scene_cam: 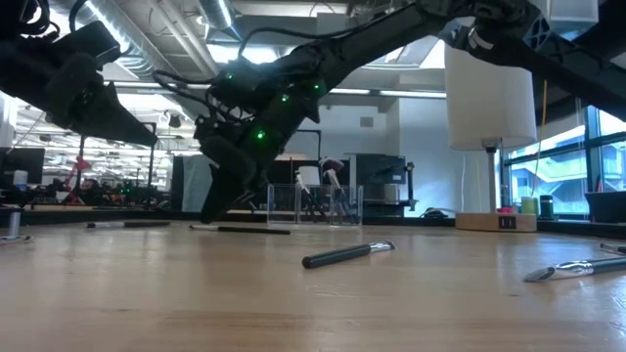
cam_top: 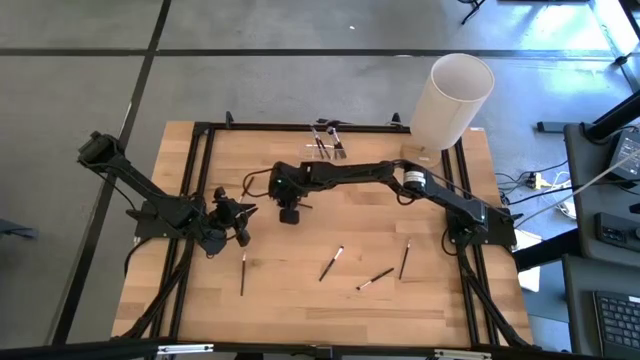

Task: Put items in baskets/containers
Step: Put the black eyeshadow brush into the transparent organizer

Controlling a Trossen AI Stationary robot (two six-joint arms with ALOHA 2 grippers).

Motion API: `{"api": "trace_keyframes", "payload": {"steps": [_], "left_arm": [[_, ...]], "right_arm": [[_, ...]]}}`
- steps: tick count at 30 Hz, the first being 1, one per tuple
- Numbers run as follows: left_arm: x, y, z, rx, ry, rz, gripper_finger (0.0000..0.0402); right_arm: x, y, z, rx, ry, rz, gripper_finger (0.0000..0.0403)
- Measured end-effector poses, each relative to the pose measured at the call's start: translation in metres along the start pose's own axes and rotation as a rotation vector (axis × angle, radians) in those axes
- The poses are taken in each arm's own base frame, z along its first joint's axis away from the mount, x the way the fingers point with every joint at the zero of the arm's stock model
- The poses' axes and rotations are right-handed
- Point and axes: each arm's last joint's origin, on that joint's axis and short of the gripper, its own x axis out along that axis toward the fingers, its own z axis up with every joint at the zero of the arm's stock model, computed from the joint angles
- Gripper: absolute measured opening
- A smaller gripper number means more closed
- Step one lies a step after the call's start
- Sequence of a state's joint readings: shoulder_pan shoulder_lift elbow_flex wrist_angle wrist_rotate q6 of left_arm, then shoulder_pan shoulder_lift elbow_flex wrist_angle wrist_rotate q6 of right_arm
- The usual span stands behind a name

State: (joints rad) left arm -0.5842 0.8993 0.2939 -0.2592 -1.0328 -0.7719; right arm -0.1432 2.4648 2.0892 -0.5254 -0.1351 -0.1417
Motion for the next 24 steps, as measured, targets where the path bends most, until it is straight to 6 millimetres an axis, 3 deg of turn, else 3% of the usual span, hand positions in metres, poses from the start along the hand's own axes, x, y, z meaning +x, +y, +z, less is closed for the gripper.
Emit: {"api": "trace_keyframes", "payload": {"steps": [4, 8, 18, 24], "left_arm": [[0.000, 0.000, 0.000, 0.000, 0.000, 0.000, 0.0047], [0.000, 0.000, 0.000, -0.003, 0.004, -0.004, 0.0047], [0.000, -0.001, -0.002, 0.006, 0.049, -0.043, 0.0047], [0.000, -0.001, -0.002, 0.014, 0.051, -0.046, 0.0047]], "right_arm": [[0.004, 0.000, -0.004, 0.012, -0.004, -0.001, 0.0052], [0.004, -0.002, 0.005, 0.059, -0.113, -0.012, 0.0056], [0.005, 0.003, 0.011, 0.107, -0.160, -0.141, 0.0119], [0.013, 0.001, 0.008, 0.117, -0.169, -0.153, 0.0130]]}}
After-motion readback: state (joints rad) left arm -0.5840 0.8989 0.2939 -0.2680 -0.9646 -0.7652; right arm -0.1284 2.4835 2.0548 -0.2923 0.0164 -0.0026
